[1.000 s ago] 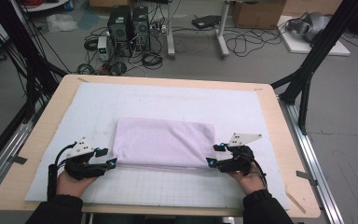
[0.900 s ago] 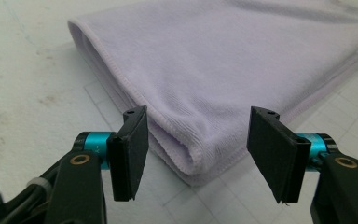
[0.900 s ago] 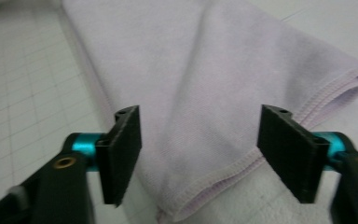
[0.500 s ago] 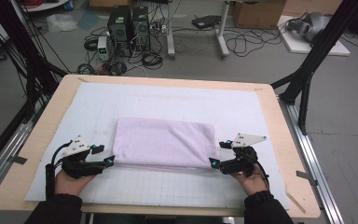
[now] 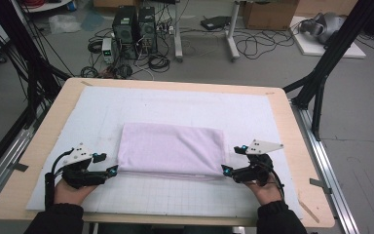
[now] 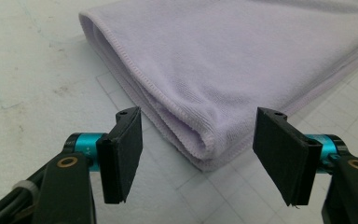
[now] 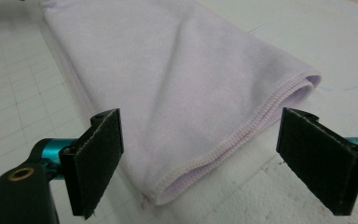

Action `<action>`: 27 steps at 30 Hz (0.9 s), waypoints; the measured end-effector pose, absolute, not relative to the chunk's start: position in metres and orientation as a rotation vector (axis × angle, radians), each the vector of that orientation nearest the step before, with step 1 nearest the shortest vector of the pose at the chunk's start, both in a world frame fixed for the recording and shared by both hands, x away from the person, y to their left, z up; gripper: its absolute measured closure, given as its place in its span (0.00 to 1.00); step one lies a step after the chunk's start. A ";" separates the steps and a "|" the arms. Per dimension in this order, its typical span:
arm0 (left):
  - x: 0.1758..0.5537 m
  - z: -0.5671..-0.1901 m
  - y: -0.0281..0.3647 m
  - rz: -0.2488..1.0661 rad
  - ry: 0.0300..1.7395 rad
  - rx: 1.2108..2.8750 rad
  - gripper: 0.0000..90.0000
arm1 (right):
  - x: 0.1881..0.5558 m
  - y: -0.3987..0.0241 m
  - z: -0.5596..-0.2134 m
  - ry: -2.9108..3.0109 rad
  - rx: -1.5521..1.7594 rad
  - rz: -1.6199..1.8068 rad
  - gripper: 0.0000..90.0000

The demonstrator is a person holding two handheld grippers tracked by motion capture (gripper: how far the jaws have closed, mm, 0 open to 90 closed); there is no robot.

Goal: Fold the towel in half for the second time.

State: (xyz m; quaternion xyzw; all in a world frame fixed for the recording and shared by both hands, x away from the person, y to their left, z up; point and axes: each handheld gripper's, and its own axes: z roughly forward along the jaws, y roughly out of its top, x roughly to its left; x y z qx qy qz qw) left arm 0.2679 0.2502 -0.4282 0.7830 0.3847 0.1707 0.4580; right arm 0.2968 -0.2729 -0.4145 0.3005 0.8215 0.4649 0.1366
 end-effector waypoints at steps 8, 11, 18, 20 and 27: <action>0.259 -0.425 0.259 0.440 0.950 1.926 0.35 | 0.289 -0.288 -0.409 2.338 0.897 1.373 0.13; 0.255 -0.425 0.262 0.449 0.953 1.926 0.34 | 0.286 -0.293 -0.407 2.318 0.901 1.374 0.13; 0.245 -0.422 0.269 0.477 0.953 1.919 0.33 | 0.279 -0.300 -0.408 2.321 0.900 1.359 0.13; 0.243 -0.422 0.270 0.481 0.955 1.913 0.33 | 0.277 -0.301 -0.409 2.321 0.898 1.352 0.13; 0.236 -0.421 0.272 0.496 0.952 1.917 0.33 | 0.268 -0.307 -0.411 2.324 0.907 1.348 0.13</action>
